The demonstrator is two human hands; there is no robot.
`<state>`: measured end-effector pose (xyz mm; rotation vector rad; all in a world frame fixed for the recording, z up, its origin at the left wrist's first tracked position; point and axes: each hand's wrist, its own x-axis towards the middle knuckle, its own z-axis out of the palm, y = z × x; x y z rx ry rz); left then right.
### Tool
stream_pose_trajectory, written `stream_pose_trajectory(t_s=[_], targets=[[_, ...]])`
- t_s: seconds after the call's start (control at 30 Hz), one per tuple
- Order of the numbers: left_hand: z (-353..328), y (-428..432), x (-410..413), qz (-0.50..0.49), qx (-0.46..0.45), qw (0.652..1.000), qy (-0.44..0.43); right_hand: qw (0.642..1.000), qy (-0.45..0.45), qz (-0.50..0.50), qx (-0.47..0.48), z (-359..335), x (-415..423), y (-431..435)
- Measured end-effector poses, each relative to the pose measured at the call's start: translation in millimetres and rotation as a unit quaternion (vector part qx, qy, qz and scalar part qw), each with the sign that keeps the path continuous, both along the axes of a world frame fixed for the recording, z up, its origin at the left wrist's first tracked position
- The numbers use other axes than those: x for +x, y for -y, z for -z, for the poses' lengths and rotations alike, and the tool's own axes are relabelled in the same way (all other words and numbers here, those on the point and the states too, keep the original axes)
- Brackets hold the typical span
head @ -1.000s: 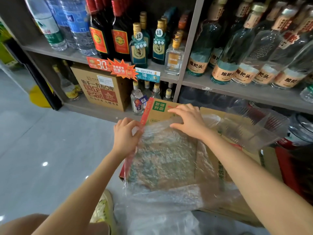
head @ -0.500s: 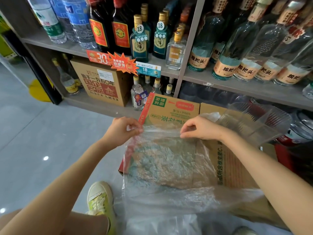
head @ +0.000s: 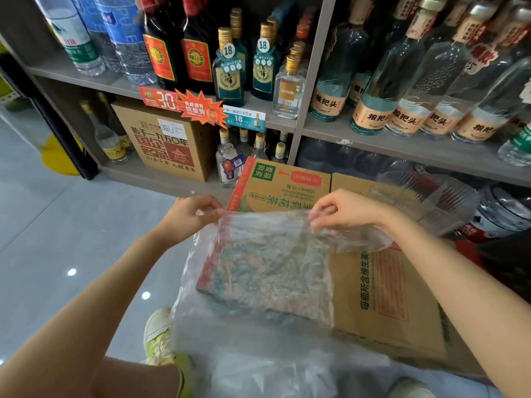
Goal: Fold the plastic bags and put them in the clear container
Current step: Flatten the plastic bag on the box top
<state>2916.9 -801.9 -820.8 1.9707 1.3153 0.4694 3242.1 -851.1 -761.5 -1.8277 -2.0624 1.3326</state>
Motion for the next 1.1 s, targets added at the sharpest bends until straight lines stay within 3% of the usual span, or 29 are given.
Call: stream_pose_trajectory(t_s=[0.17, 0.37, 0.5, 0.8, 0.97, 1.1], targets=[[2, -7, 5, -0.008, 0.034, 0.997, -0.065, 0.996, -0.056, 0.065, 0.017, 2, 21, 23], [0, -5, 2, -0.001, 0.045, 0.997, -0.056, 0.990, 0.080, 0.084, 0.083, 15, 41, 57], [-1, -4, 3, 0.003, 0.057, 0.993, -0.100, 0.983, 0.157, 0.059, 0.079, 12, 40, 70], [0, -6, 26, -0.045, 0.122, 0.961, -0.244, 0.926, 0.305, 0.112, 0.193, 17, 30, 72], [-8, -5, 31, -0.063, 0.081, 0.981, -0.164, 0.898, 0.277, 0.200, 0.277, 6, 37, 82], [-21, 7, 36, -0.054, 0.063, 0.993, -0.084, 0.908, 0.214, 0.223, 0.283, -11, 43, 91]])
